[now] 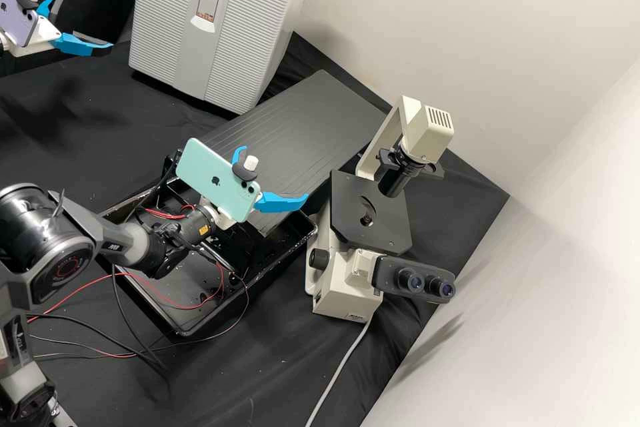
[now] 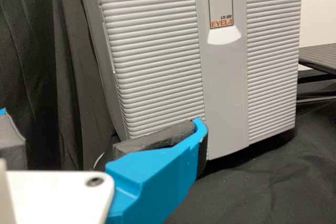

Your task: Open the incubator door

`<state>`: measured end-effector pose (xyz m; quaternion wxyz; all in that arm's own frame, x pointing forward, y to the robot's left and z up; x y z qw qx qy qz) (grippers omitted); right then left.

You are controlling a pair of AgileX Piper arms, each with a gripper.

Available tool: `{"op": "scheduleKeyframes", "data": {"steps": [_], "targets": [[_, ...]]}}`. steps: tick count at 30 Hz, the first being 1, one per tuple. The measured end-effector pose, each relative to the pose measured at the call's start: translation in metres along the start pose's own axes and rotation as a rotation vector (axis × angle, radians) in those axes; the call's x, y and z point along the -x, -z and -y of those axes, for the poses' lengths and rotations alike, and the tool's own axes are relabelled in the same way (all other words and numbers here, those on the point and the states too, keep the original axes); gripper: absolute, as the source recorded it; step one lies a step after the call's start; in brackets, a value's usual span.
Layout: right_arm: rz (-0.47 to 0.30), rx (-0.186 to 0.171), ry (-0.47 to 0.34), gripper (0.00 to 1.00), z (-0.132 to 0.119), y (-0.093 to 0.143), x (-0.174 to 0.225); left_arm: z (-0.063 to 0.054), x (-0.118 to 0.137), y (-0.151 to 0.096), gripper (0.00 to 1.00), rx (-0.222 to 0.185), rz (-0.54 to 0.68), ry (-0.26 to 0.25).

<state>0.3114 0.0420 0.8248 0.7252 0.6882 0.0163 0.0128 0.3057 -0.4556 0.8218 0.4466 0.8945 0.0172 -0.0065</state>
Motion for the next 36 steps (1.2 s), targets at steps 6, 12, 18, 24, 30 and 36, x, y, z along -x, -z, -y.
{"op": "scheduleKeyframes", "data": {"steps": [6,12,18,24,30,36], "targets": [[0.000,0.000,0.000,1.00,0.000,0.000,0.000,0.000,0.000,0.000,1.00,0.000,0.000,0.000],[0.000,0.000,0.000,1.00,0.000,0.000,0.000,0.000,0.000,0.000,1.00,0.001,-0.001,0.000],[0.000,0.000,0.000,1.00,0.000,0.000,0.000,0.000,0.000,0.000,1.00,0.001,-0.001,0.000],[0.000,0.000,0.000,1.00,0.000,0.000,0.000,-0.004,-0.007,0.004,1.00,0.118,0.099,0.012],[0.000,0.000,0.000,1.00,0.000,0.000,0.000,-0.009,-0.029,0.010,1.00,0.174,0.201,0.035],[0.000,0.000,0.000,1.00,0.000,0.000,0.000,-0.018,-0.056,0.024,1.00,0.199,0.225,0.016]]}}
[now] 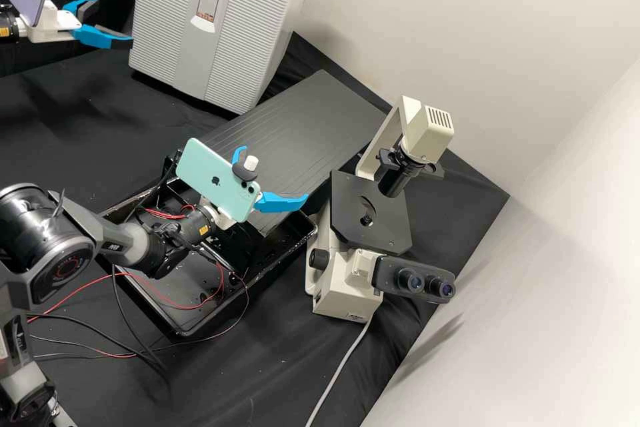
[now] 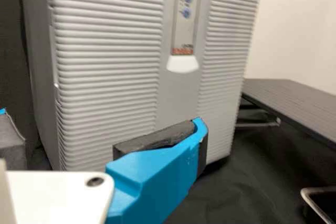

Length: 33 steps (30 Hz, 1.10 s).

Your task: Open the incubator door

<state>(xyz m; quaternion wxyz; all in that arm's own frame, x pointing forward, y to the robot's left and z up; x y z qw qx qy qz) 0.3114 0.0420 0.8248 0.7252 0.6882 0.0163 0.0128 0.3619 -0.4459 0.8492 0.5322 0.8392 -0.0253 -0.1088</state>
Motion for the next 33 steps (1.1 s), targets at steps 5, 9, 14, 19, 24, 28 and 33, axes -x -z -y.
{"op": "scheduleKeyframes", "data": {"steps": [5,9,14,19,24,28,33], "targets": [[0.000,0.000,0.000,1.00,0.000,0.000,0.000,-0.014,-0.014,0.010,1.00,-0.012,-0.006,-0.049],[0.000,0.000,0.000,1.00,0.000,0.000,0.000,-0.023,-0.022,0.017,1.00,-0.010,-0.008,-0.078],[0.000,0.000,0.000,1.00,0.000,0.000,0.000,-0.031,-0.033,0.020,1.00,0.000,0.016,-0.098],[0.000,0.000,0.000,1.00,0.000,0.000,0.000,-0.036,-0.044,0.018,1.00,0.024,0.056,-0.106],[0.000,0.000,0.000,1.00,0.000,0.000,0.000,-0.034,-0.059,0.007,1.00,0.038,0.118,-0.091],[0.000,0.000,0.000,1.00,0.000,0.000,0.000,-0.034,-0.068,0.001,1.00,0.057,0.162,-0.085],[0.000,0.000,0.000,1.00,0.000,0.000,0.000,-0.034,-0.074,-0.002,1.00,0.095,0.190,-0.095]]}}
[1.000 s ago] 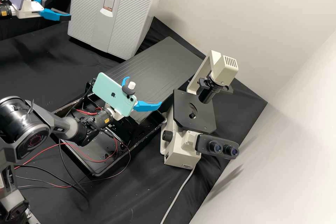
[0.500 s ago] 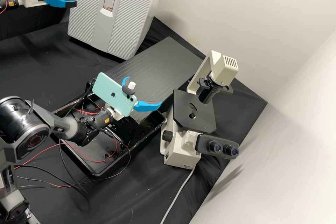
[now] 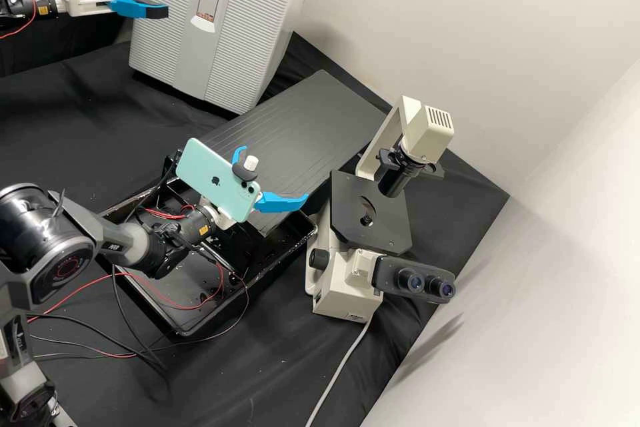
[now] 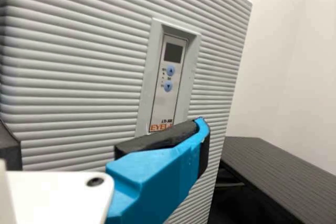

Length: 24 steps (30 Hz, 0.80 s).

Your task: Open the incubator door

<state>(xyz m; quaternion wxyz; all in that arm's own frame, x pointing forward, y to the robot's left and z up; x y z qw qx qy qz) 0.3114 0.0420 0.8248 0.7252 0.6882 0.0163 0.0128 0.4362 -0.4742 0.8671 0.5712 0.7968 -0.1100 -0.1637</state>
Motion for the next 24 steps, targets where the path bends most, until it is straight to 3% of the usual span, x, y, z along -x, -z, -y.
{"op": "scheduleKeyframes", "data": {"steps": [10,24], "targets": [[0.000,0.000,0.000,1.00,0.0000,0.0000,0.0000,0.0029,-0.0046,0.0057,1.00,0.042,0.002,-0.026],[0.000,0.000,0.000,1.00,0.0000,0.0000,0.0000,0.0033,-0.0040,0.0059,1.00,0.048,0.001,-0.030]]}}
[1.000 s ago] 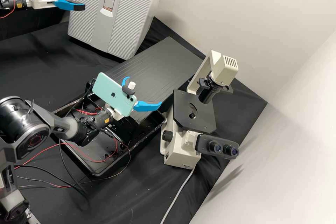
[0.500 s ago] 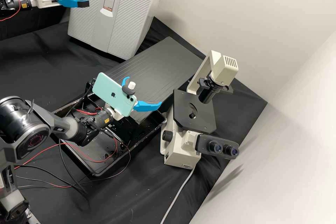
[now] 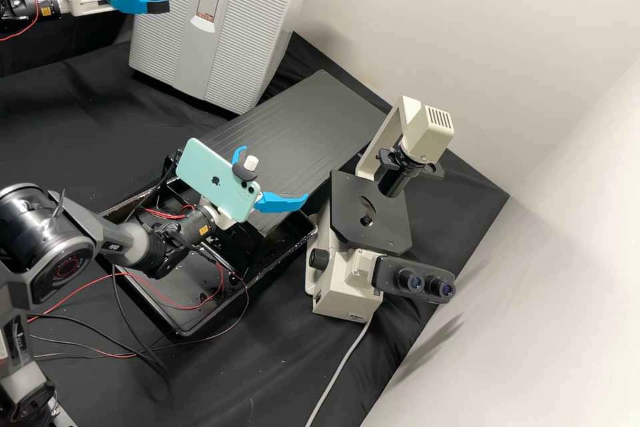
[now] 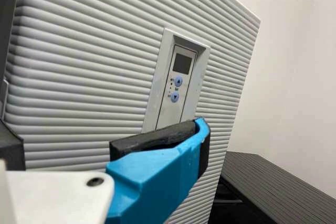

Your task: Open the incubator door

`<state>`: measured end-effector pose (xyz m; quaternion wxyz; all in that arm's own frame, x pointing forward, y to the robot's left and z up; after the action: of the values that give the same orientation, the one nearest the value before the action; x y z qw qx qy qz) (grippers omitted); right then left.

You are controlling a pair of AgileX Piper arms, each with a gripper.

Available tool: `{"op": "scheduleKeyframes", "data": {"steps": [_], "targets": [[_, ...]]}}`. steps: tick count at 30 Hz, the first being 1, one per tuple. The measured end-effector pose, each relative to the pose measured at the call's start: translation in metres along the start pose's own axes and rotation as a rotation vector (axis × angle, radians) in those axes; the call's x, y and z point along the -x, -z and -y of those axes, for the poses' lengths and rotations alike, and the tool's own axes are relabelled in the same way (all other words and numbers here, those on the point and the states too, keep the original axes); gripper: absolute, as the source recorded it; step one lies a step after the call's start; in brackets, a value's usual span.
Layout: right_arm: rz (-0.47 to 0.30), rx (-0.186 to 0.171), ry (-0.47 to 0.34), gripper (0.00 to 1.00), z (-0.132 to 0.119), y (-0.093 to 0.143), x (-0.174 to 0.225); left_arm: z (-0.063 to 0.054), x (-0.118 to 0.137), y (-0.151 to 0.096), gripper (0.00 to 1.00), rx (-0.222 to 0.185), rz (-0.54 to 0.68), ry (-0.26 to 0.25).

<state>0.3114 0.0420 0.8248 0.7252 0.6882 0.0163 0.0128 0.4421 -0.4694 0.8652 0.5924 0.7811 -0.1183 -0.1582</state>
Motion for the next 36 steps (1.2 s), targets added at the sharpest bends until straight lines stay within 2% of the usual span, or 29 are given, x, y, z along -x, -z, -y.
{"op": "scheduleKeyframes", "data": {"steps": [36], "targets": [[0.000,0.000,0.000,1.00,0.0000,0.0000,0.0000,0.0010,-0.0041,0.0032,1.00,0.000,0.002,-0.003]]}}
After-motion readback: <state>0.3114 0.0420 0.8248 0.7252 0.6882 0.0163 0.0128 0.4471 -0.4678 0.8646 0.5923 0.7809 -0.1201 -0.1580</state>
